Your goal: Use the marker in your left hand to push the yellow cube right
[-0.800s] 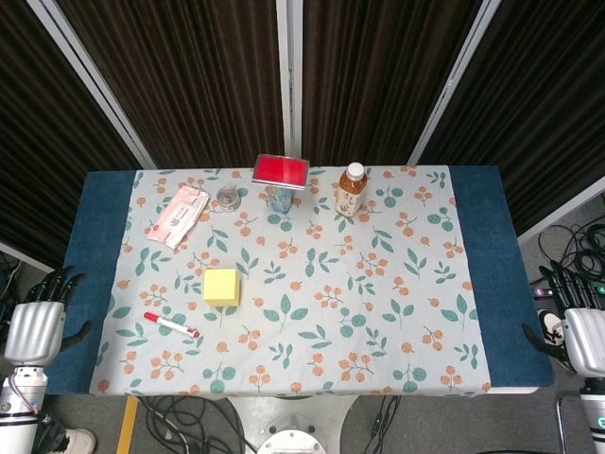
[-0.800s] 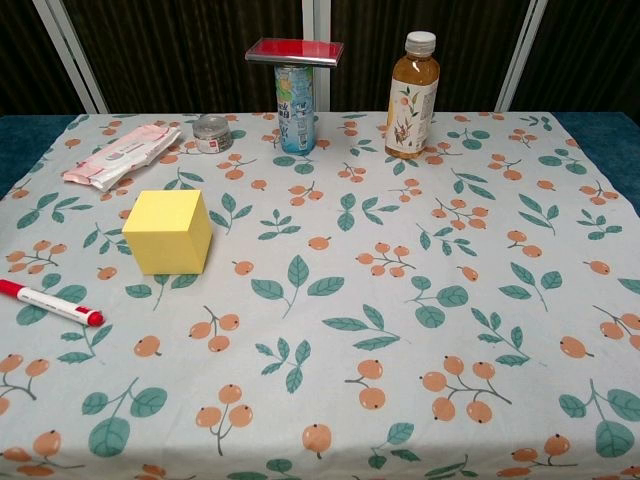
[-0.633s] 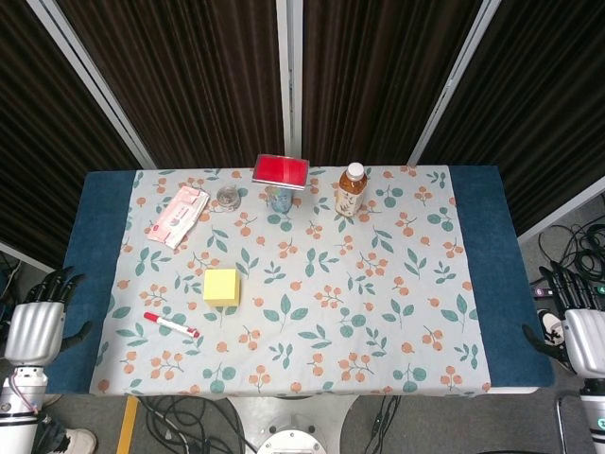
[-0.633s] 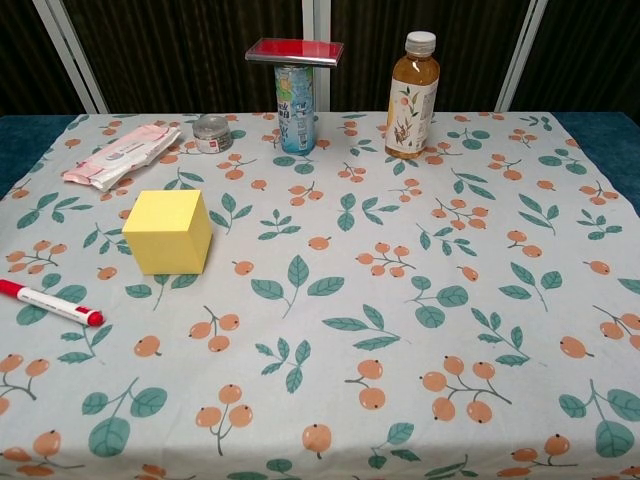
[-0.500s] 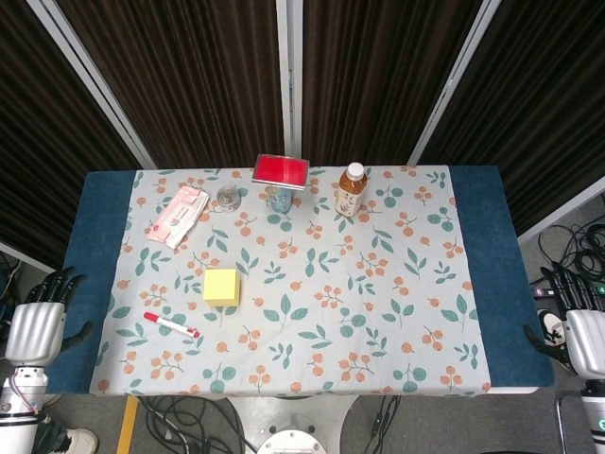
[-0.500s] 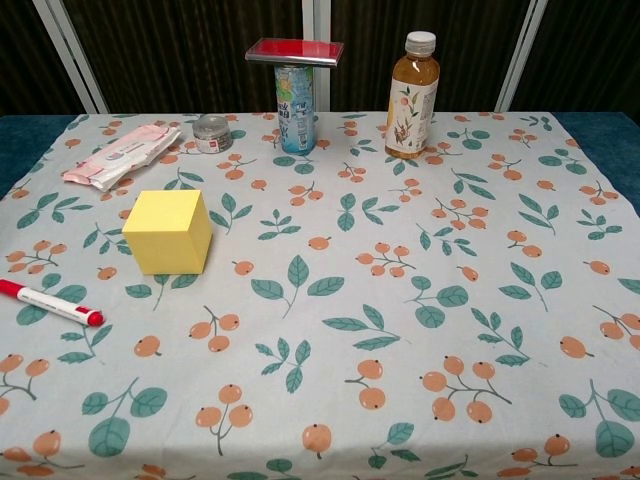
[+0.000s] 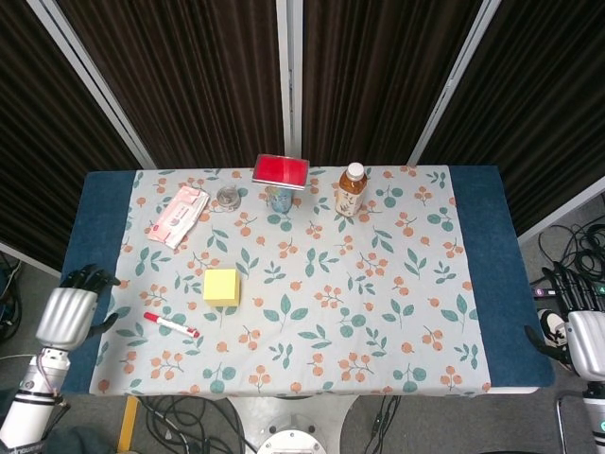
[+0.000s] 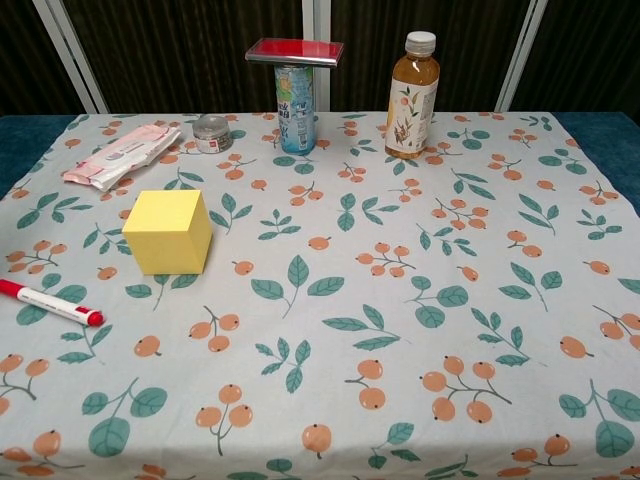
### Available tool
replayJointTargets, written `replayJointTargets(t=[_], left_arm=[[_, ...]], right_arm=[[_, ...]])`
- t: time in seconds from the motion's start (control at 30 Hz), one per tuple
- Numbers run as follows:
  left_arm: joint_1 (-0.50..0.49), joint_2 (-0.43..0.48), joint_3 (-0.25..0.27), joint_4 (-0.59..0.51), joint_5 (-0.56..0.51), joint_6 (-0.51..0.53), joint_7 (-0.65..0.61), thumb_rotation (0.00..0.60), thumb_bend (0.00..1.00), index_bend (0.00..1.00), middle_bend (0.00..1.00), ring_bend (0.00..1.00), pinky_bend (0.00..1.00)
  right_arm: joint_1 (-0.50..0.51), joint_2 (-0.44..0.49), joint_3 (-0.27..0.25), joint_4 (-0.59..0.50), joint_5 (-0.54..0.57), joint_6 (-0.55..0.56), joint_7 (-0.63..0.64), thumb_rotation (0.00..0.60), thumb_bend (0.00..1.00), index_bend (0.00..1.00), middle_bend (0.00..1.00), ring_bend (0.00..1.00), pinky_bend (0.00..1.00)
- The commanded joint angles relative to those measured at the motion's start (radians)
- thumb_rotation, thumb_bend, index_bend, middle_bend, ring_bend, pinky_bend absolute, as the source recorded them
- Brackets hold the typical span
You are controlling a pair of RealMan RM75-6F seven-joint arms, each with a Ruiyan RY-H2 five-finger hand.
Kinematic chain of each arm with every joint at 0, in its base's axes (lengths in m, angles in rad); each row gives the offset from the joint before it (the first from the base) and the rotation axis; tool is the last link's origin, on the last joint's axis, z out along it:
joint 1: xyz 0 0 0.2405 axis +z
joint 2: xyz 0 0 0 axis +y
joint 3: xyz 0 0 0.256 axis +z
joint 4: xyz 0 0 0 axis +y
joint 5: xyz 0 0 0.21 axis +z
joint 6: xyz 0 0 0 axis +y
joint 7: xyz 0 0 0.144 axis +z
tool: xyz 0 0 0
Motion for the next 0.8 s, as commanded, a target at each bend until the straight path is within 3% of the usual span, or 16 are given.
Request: replayJointTargets(t=[0.03, 0.37, 0.8], left_arm=[[-0.052, -0.028, 0.01, 0.043, 0.03, -0.065, 0.002, 0.6, 0.26, 0.43, 0.44, 0.22, 0.26], [-0.13, -0.113, 0.055, 0.115, 0.037, -0.21, 0.08, 0.6, 0.26, 0.45, 0.47, 0.25, 0.26], [-0.134, -0.186, 0.069, 0.15, -0.017, -0.239, 0.188, 0.6, 0.27, 0.48, 0.53, 0.29, 0.26]], right_arm=[[0.001, 0.0, 0.0, 0.0, 0.0, -0.002, 0.0, 0.6, 0.17, 0.0, 0.0, 0.0, 0.0], [0.003, -0.003, 0.002, 0.007, 0.01, -0.011, 0.004, 0.6, 0.17, 0.0, 0.0, 0.0, 0.0], [0.008, -0.012, 0.001, 0.022, 0.013, -0.024, 0.015, 0.6, 0.17, 0.0, 0.0, 0.0, 0.0]])
